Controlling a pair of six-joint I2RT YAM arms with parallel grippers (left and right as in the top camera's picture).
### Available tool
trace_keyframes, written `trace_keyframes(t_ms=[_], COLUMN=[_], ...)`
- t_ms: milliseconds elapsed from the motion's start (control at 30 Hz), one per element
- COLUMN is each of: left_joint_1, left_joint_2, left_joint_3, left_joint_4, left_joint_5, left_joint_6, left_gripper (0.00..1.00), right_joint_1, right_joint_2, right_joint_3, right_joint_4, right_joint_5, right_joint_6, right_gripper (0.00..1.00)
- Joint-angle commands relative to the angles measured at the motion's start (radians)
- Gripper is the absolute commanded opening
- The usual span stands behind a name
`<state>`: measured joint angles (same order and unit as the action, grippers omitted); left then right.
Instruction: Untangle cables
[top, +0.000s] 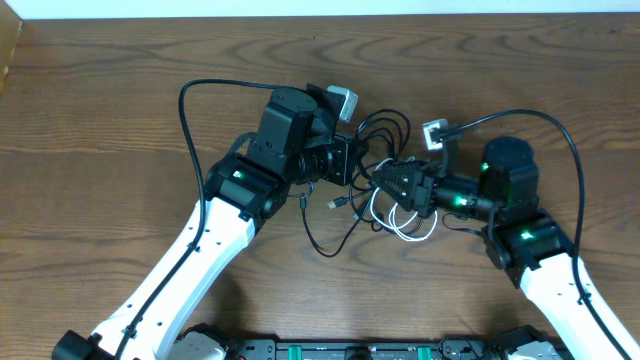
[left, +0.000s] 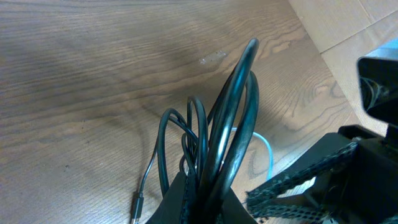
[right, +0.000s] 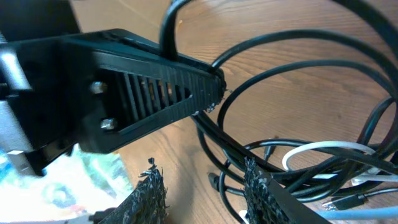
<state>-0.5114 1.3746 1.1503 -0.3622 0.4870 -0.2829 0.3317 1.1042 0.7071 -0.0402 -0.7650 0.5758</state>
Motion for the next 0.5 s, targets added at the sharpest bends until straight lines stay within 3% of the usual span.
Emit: trace_keyframes(t_ms=[0,300,467], left_joint_1=[0.004,0.004,0.004], left_joint_2=[0.0,0.0,0.0], left_joint_3=[0.01,0.01,0.01], left_joint_4=[0.005,-0.002,-0.002], left_joint_5=[-0.009,-0.009,-0.009], left_joint_6=[0.016,0.016,0.016], left_gripper=[0.07,0.08,0.08], right_joint_1=[0.05,0.1,0.1], right_joint_2=[0.006,0.113,0.12], right_joint_3=[-0.001,-0.001,-0.001], right_joint_4=[-0.002,-0.01,-0.014], right_joint_5=[0.143,0.245,0.285], right_joint_6=[0.038,0.081,0.082], right_gripper=[0.4,0.29,0.3])
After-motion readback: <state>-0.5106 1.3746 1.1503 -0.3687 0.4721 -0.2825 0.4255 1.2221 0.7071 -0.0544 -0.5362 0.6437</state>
